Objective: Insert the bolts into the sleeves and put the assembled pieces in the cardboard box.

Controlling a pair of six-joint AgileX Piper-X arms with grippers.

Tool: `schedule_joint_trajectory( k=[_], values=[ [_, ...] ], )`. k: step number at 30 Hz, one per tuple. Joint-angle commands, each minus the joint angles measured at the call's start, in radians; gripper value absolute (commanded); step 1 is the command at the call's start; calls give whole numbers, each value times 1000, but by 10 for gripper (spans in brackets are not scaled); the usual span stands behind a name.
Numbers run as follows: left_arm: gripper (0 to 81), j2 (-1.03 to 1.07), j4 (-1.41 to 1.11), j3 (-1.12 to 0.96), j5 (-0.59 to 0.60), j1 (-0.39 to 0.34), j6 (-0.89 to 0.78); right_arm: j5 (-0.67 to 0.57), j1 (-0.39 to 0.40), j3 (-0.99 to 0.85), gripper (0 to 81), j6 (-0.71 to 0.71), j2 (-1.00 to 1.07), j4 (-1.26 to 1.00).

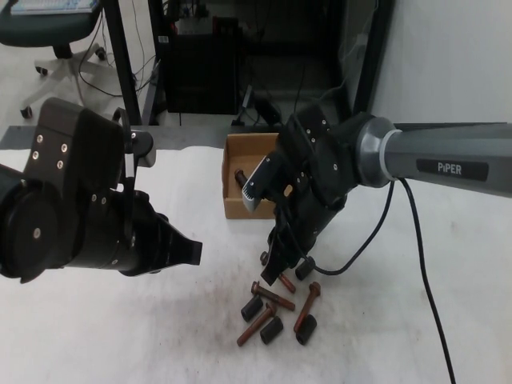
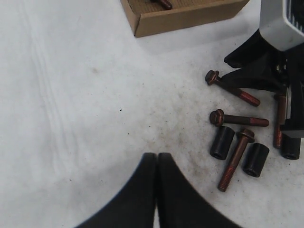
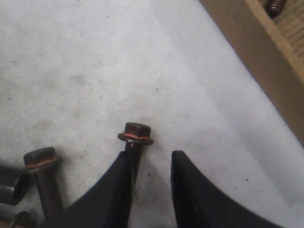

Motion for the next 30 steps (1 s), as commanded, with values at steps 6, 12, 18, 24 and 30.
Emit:
schedule_joint_trajectory(
  k=[6, 12, 18, 24, 30],
  values=[
    [3, -14, 0, -4, -6, 3, 2, -11, -3, -53, 276, -5, -4, 77],
    [3, -14, 0, -4, -6, 3, 2, -11, -5, -80, 276, -3, -36, 108],
    [3, -14, 0, -4, -6, 3, 2, -14, -2, -76, 276, 0, -14, 123],
    [3, -14, 0, -4, -6, 3, 2, -14, -2, -76, 276, 0, 16, 109],
    [3, -14, 0, -4, -6, 3, 2, -19, -2, -76, 276, 0, 20, 61]
  ],
)
